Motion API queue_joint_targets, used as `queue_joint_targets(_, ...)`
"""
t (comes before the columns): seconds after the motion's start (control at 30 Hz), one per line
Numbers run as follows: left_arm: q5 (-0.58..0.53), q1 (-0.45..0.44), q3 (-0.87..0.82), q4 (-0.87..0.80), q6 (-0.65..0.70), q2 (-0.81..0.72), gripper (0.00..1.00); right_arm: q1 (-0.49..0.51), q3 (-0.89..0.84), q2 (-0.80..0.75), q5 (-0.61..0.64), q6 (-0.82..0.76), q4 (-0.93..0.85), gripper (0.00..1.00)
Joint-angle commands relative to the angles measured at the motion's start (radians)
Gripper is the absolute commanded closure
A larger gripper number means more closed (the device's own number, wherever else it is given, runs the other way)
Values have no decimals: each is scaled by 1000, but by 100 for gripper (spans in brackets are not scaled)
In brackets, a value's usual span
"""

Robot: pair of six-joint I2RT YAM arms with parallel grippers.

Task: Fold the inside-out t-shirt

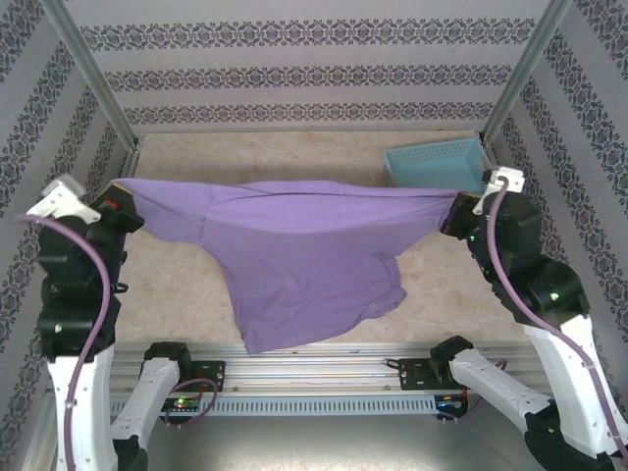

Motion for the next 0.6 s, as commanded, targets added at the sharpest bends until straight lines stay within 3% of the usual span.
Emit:
queue_joint_targets(0.0,-121,15,60,-25,43,-28,100,-10,99,-18,4,-60,27,100)
queue_joint_targets(0.23,-124,16,90,62,68,83,100,-10,150,84,-51,-86,153,100)
queue_joint_targets(0.43,-187,16,59,199,65,336,100,-13,137,318,-68,-135,312,100)
queue_joint_targets(0.57,-225,17,128,271,137,584,100,-33,167,538,-89,-163,405,100)
